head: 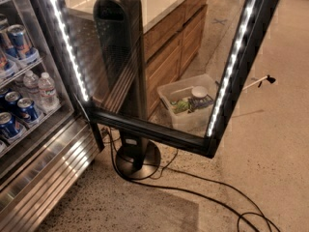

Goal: Close right fridge door

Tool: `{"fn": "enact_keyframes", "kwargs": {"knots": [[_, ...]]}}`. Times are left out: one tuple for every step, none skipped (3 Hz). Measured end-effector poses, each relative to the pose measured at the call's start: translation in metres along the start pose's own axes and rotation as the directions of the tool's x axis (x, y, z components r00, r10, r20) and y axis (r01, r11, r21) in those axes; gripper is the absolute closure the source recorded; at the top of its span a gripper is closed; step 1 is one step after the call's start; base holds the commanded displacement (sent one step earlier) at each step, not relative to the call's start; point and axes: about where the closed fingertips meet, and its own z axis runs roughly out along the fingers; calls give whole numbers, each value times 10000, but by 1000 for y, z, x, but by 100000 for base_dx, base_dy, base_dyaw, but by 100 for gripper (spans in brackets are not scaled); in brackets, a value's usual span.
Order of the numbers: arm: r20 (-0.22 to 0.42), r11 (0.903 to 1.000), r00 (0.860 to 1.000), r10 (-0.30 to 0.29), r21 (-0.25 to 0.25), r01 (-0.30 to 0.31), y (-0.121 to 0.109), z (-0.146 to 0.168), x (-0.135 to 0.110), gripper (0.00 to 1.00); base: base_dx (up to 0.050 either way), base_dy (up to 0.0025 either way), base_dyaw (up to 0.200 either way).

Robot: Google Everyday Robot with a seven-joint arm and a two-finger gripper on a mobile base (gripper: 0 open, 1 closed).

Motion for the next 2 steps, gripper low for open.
{"fn": "enact_keyframes", "kwargs": {"knots": [[-570,9925,9944,888,-791,-931,-4,41,19,100,0,0,0],[-916,9761,9904,1033,-1820,-1186,0,88,27,100,0,0,0]]}}
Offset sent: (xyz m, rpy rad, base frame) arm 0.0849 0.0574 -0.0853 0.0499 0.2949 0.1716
